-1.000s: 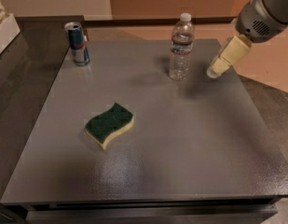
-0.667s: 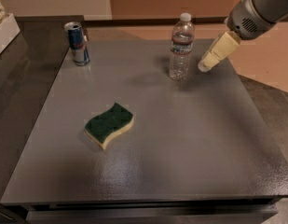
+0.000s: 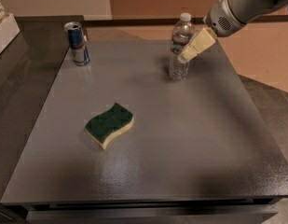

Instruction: Move water bottle near sponge

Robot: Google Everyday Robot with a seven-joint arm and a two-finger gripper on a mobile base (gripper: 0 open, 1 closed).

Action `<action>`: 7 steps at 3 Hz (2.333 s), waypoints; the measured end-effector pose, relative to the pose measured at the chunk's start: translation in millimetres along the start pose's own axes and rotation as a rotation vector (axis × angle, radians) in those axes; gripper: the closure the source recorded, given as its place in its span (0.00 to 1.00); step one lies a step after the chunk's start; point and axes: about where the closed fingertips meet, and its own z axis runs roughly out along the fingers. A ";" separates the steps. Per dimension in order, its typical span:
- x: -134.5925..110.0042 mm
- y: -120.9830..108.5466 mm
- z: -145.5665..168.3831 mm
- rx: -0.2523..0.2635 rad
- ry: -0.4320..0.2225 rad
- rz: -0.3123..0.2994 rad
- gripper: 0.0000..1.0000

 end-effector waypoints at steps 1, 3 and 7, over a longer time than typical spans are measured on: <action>-14.4 0.0 17.8 -0.035 -0.042 -0.002 0.00; -28.8 13.4 21.9 -0.109 -0.080 -0.001 0.39; -80.8 121.5 -5.4 -0.354 -0.176 -0.209 1.00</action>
Offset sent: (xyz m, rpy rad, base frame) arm 0.0107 0.0435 -0.0006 0.1157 0.0396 0.0950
